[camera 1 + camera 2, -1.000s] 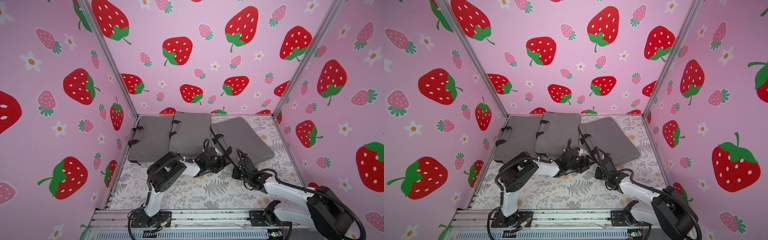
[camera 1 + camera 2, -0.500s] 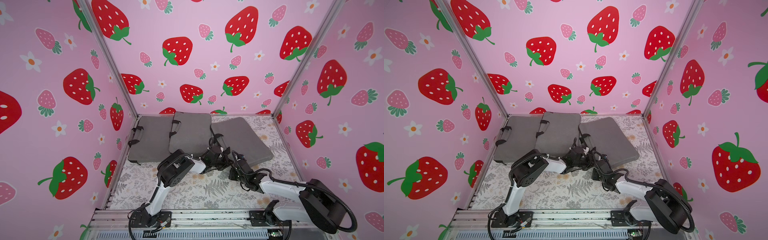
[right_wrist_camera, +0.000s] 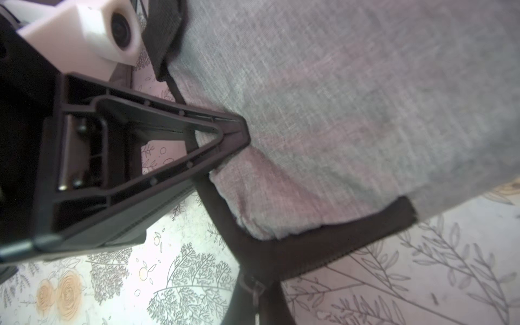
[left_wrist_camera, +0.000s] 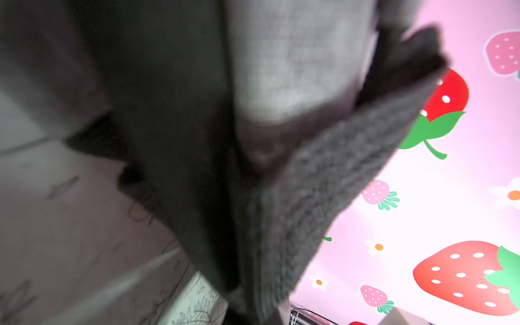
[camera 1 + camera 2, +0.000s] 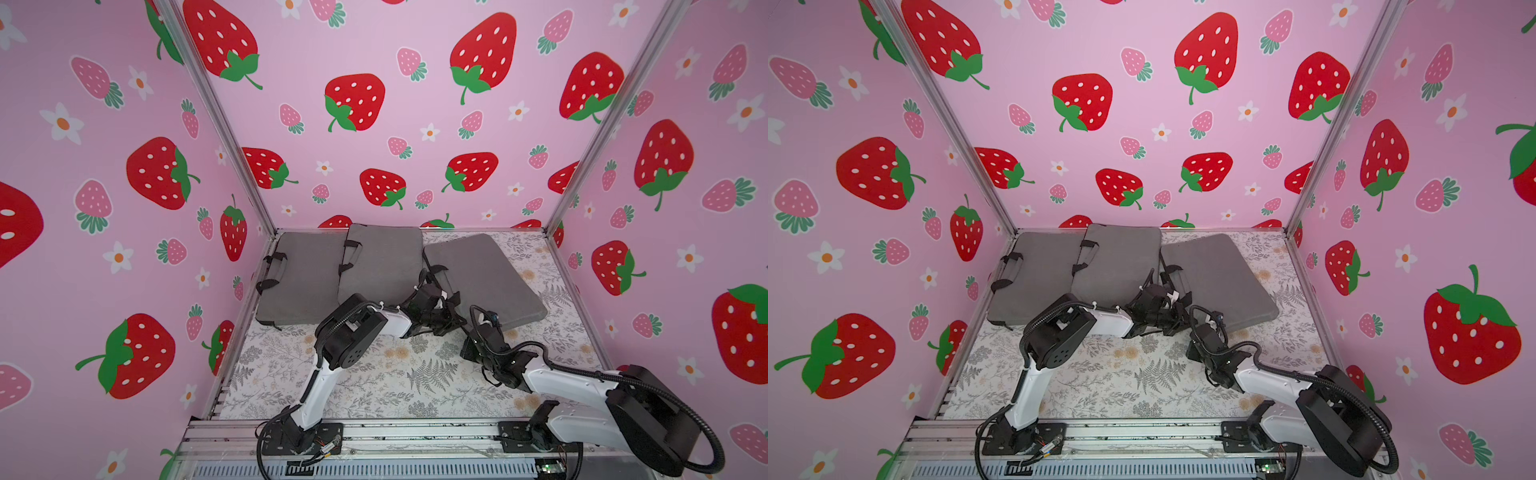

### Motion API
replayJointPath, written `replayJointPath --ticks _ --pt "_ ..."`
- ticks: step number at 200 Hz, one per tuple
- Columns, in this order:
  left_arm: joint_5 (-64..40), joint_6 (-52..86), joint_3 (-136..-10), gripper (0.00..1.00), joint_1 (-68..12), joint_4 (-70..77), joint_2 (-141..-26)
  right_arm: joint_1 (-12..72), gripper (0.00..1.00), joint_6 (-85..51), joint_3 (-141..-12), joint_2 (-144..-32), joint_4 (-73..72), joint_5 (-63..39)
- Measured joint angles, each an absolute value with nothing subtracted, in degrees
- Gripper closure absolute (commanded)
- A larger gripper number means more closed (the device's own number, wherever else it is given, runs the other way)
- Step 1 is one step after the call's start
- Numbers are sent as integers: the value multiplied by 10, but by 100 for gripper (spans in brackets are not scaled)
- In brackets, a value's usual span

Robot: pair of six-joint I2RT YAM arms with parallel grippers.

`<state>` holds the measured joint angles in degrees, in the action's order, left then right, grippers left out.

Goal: Put the mouse into the laptop bag
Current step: Zip the zipper on the zippered laptop bag.

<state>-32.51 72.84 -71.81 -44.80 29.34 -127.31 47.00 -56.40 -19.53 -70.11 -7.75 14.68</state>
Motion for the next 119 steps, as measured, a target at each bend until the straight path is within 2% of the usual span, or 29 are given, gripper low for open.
replayJointPath --ticks 119 --pt "-397 692 -811 100 -408 193 -1313 423 100 -507 -193 -701 -90 91"
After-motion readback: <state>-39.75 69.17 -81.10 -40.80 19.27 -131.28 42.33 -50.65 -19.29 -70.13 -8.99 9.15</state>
